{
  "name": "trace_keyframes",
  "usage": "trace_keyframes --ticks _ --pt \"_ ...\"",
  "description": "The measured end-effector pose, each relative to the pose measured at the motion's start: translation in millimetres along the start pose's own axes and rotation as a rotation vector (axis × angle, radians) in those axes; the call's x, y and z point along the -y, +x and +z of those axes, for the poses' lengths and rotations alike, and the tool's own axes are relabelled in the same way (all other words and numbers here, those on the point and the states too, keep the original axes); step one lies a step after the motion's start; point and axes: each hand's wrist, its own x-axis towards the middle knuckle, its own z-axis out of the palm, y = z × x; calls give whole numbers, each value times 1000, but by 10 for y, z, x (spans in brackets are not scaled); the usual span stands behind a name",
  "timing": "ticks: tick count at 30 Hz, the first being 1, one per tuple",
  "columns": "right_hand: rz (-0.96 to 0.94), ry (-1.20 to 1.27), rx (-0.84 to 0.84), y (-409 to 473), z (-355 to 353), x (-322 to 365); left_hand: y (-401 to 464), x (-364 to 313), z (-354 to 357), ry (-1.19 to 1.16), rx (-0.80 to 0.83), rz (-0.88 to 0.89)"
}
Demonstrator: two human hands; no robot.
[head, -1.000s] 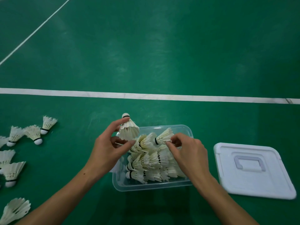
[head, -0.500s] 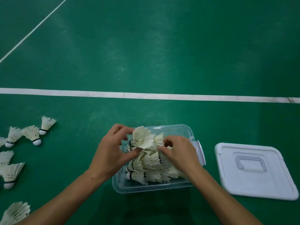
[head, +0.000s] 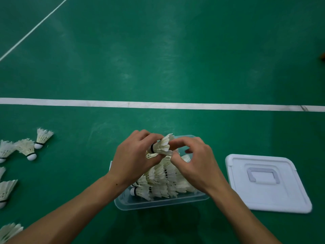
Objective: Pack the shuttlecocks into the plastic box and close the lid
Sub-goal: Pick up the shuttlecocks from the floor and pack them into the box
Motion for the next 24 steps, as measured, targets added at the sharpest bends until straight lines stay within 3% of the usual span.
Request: trace_keyframes --ticks 9,14,19,24 --pt "18 -4 -53 -50 35 -197 17 -60 113 -34 10 -1" --pt "111 -199 -131 -96 -135 -348 -164 159 36 -42 50 -98" --pt "134 -321 -117 -105 -106 -319 -309 325 -12 96 99 -153" --pt "134 -327 -51 -35 54 -272 -288 249 91 295 161 -79"
